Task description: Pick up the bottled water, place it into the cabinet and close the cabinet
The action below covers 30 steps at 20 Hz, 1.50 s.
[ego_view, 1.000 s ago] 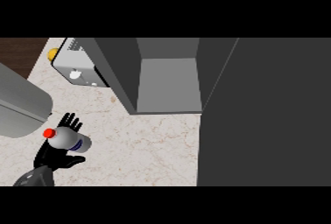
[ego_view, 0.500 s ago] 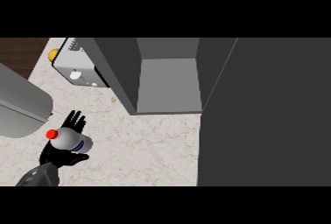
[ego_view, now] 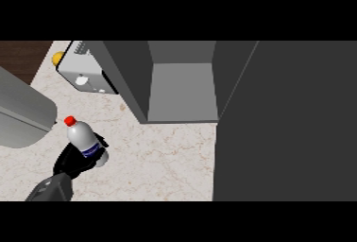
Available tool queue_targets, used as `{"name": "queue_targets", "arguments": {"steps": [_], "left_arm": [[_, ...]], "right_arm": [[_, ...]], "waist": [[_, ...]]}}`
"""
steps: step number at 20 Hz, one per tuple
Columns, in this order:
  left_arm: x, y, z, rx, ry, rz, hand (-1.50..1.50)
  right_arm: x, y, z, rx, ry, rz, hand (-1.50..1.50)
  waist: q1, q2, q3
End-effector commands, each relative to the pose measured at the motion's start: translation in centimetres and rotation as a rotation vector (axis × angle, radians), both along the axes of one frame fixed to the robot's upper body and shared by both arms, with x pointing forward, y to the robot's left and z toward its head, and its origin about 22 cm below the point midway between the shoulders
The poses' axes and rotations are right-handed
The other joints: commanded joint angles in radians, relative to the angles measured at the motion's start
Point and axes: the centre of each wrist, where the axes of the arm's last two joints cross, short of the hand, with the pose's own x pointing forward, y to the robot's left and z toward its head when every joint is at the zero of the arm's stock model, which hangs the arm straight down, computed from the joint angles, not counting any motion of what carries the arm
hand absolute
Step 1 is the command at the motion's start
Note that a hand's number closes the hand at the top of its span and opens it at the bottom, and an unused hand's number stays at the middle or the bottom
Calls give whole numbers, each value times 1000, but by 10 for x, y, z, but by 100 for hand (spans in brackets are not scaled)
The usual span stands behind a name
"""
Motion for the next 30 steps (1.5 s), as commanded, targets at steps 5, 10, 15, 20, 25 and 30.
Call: {"name": "queue_targets", "arguments": {"steps": [5, 10, 15, 20, 25, 30], "left_arm": [[20, -4, 13, -66, -127, -42, 150], [-12, -20, -12, -76, -129, 110, 150], [-16, -30, -18, -93, -154, 251, 150], [-27, -33, -19, -157, -172, 251, 150], [-29, -49, -15, -158, -160, 199, 150], [-26, -47, 15, -141, -136, 171, 150]], "right_arm": [[3, 0, 3, -6, -8, -11, -150], [4, 7, -13, -16, 12, -26, -150], [-2, 5, -1, 5, 13, 11, -150], [-21, 5, 0, -11, 16, -29, -150], [7, -5, 7, -3, 0, -6, -150], [-1, 4, 3, 0, 9, -11, -150]], "waist": [[5, -2, 1], [10, -4, 1], [7, -3, 1], [13, -9, 2], [24, -7, 3], [28, -10, 3]]}}
